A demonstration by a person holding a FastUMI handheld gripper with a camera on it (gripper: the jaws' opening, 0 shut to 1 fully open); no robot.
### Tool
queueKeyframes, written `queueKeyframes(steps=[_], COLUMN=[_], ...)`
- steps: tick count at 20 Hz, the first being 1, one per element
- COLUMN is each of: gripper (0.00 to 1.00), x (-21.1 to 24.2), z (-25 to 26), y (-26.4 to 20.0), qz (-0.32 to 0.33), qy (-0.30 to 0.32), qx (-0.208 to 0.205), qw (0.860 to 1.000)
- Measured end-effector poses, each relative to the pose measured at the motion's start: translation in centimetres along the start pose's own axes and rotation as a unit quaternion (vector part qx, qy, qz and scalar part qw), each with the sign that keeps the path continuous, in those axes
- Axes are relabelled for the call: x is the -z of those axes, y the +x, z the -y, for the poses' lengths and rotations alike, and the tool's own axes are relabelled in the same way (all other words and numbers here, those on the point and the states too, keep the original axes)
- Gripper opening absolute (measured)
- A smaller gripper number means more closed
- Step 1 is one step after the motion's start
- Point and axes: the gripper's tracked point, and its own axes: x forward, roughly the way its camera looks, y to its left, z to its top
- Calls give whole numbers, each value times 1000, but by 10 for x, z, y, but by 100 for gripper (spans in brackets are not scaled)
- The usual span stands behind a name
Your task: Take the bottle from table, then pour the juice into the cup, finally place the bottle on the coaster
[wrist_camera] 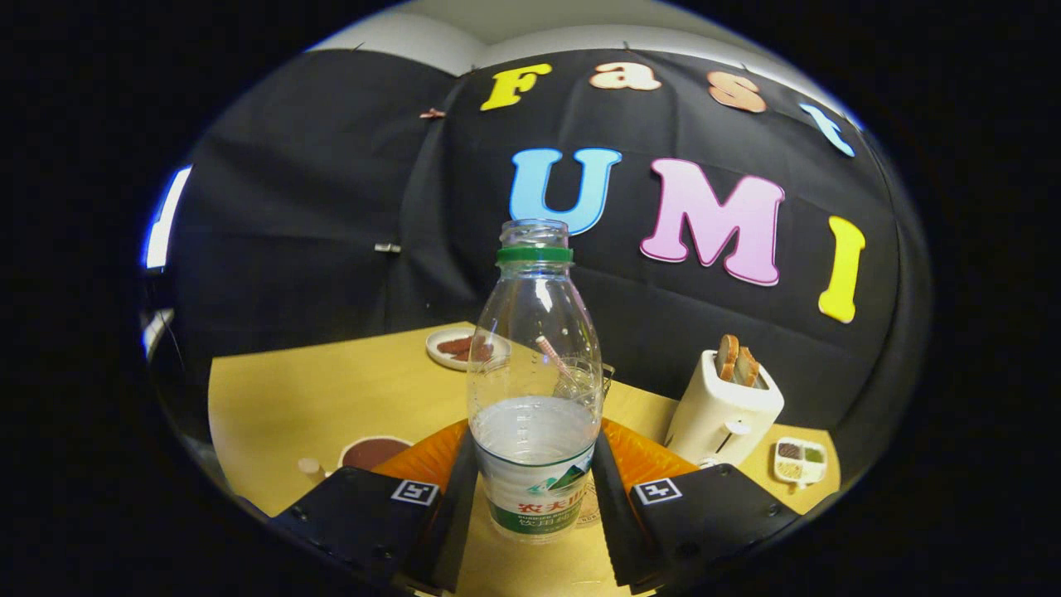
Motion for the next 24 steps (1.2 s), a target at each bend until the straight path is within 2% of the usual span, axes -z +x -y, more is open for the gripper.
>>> queueKeyframes(steps=[3, 9, 24], gripper=[70, 71, 73], x=[5, 22, 55], z=[19, 42, 73], y=[15, 41, 69], qz=[11, 19, 8], qy=[47, 46, 60], qx=[-8, -15, 9], qw=[999, 999, 998])
